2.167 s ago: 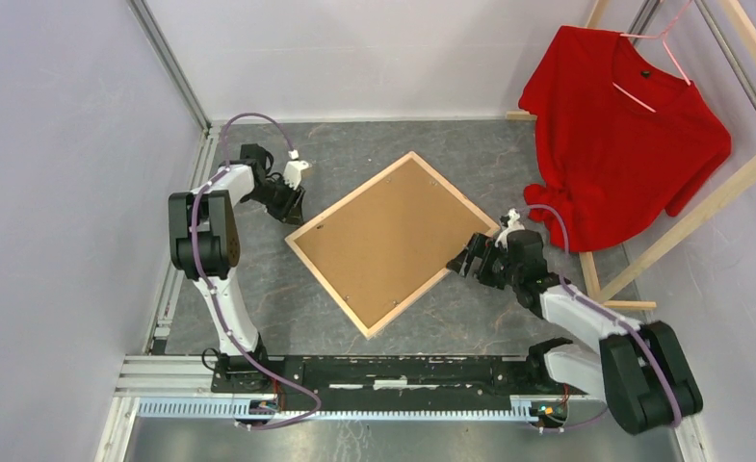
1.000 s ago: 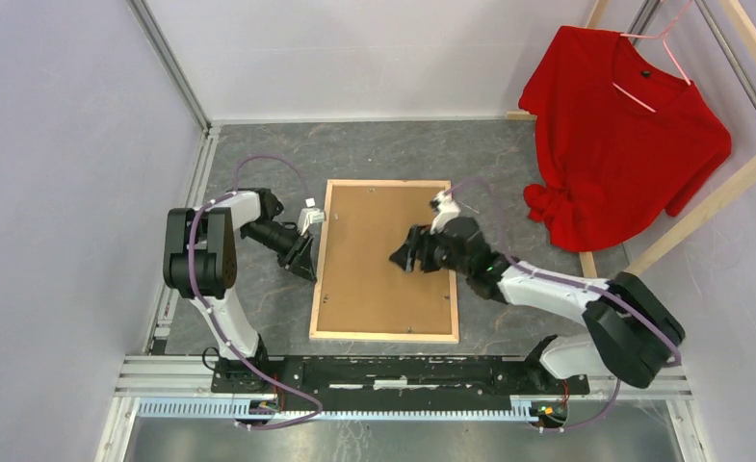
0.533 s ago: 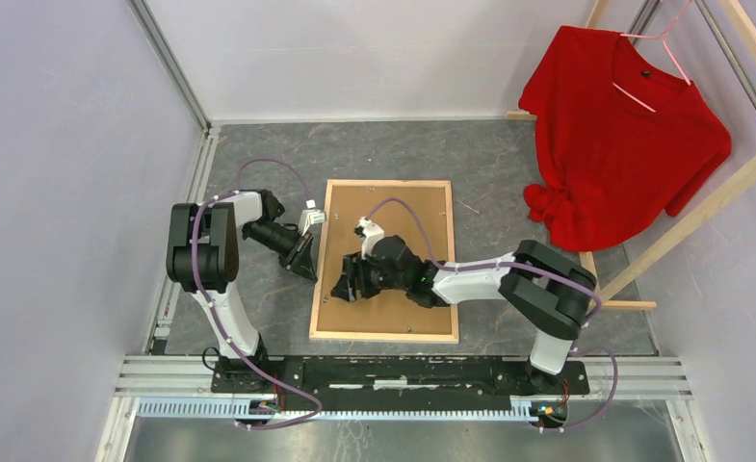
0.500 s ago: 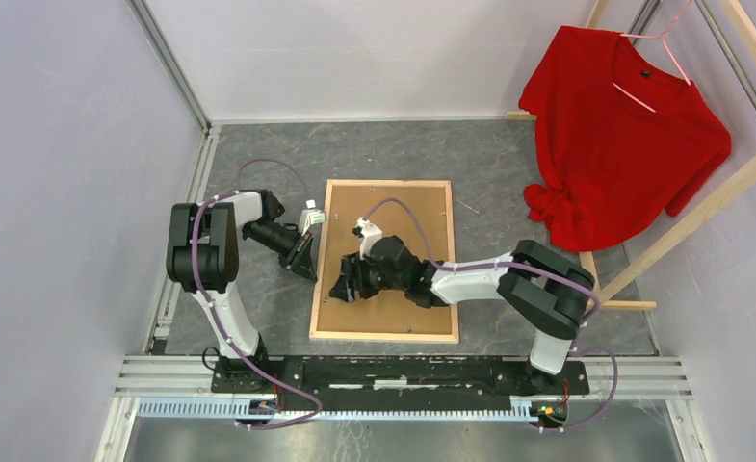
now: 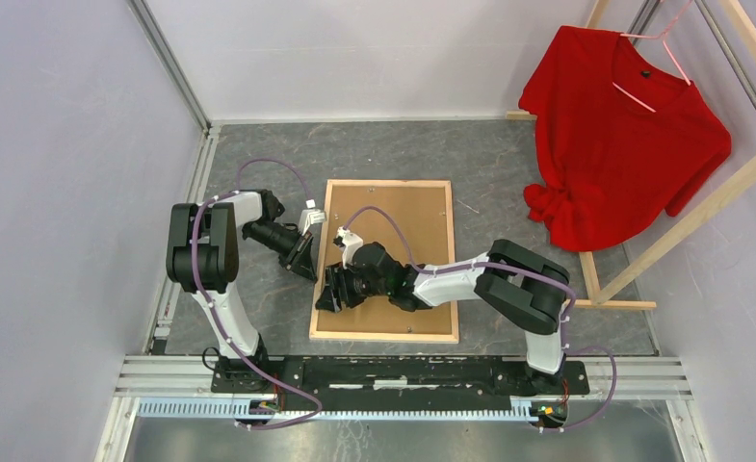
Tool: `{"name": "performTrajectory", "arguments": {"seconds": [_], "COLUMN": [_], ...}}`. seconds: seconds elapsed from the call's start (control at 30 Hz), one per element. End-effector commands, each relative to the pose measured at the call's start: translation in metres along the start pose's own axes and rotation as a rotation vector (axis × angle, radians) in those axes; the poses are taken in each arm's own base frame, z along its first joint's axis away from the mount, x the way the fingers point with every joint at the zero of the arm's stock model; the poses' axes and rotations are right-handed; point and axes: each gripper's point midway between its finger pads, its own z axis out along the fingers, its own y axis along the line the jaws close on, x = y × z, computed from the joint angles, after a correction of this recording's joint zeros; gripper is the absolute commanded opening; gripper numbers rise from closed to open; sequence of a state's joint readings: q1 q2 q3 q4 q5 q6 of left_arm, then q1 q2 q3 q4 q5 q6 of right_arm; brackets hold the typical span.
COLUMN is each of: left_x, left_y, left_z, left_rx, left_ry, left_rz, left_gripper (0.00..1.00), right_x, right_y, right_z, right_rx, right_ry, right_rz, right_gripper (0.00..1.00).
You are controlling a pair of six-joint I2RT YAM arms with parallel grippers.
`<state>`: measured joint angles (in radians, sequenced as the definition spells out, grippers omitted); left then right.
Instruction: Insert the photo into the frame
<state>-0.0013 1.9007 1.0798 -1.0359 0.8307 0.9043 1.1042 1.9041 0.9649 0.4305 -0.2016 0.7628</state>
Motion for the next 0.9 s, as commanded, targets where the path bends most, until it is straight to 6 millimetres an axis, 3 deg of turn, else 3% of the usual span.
{"name": "performTrajectory", "arguments": {"seconds": [0.0, 0.87], "left_x": [-0.009, -0.007], "left_y": [0.008, 0.008], "left_z": [-0.004, -0.003], "left_rx": [-0.053, -0.057], "left_ry": [-0.027, -0.016], "left_rz": [0.039, 0.050], "left_gripper": [0.24, 0.22], "right_x": [-0.006, -0.001], "right_y": [0.008, 0.000], "right_z": [0.008, 0.026], "right_rx": [-0.022, -0.011], "right_ry": [-0.012, 0.012], "right_rz": [-0.008, 0.011], "right_gripper": [0.64, 0.61]}}
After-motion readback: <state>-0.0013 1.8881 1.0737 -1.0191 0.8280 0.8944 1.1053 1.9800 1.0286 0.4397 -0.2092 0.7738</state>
